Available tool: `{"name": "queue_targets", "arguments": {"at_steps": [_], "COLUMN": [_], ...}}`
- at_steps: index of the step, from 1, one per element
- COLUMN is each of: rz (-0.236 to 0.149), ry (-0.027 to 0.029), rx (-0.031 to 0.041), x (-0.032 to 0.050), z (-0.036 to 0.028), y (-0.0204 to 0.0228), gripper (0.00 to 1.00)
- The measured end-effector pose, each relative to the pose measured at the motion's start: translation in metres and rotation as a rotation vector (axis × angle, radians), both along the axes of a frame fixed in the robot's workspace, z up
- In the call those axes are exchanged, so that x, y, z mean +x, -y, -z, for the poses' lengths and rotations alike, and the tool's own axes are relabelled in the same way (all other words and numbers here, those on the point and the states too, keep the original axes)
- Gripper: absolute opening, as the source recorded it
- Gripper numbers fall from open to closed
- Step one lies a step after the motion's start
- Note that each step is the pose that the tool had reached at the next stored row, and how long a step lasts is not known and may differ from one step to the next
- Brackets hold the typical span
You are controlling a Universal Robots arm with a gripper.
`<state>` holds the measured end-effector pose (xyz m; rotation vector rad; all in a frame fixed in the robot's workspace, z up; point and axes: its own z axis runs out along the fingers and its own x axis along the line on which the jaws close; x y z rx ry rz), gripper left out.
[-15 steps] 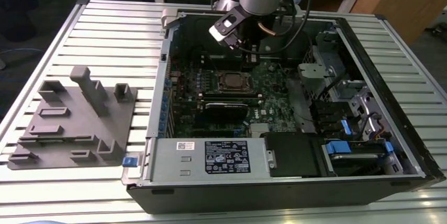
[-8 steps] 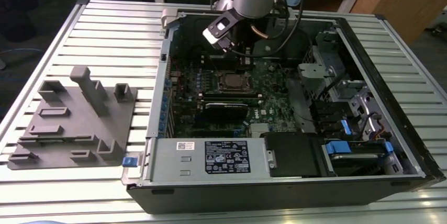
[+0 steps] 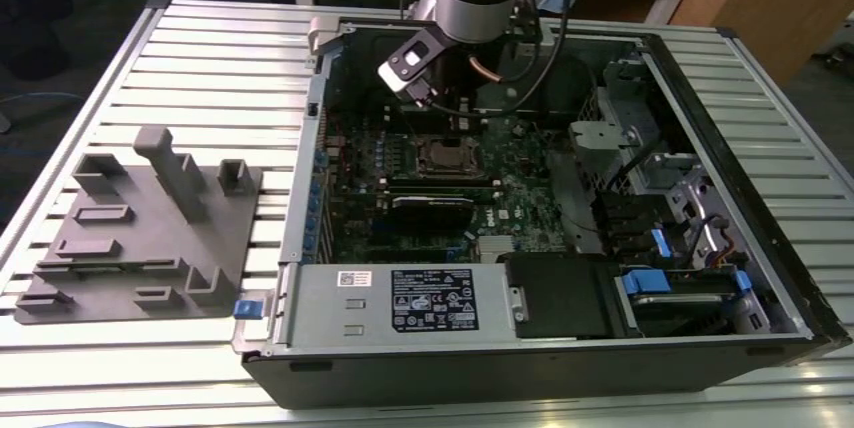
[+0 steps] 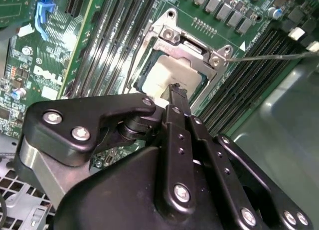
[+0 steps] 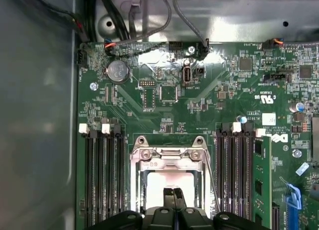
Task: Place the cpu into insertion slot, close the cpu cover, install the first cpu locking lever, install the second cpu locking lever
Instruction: 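Close the cpu cover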
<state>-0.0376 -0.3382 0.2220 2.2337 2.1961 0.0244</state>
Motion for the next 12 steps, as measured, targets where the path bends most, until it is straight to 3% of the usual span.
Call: {"name": "queue_targets", "arguments": {"at_steps": [12], "rz": [0.0], "ry": [0.0003], "rx": [0.0005], "x": [0.0], "z": [0.003], "y": [0.0006], "gripper": [0.11]}}
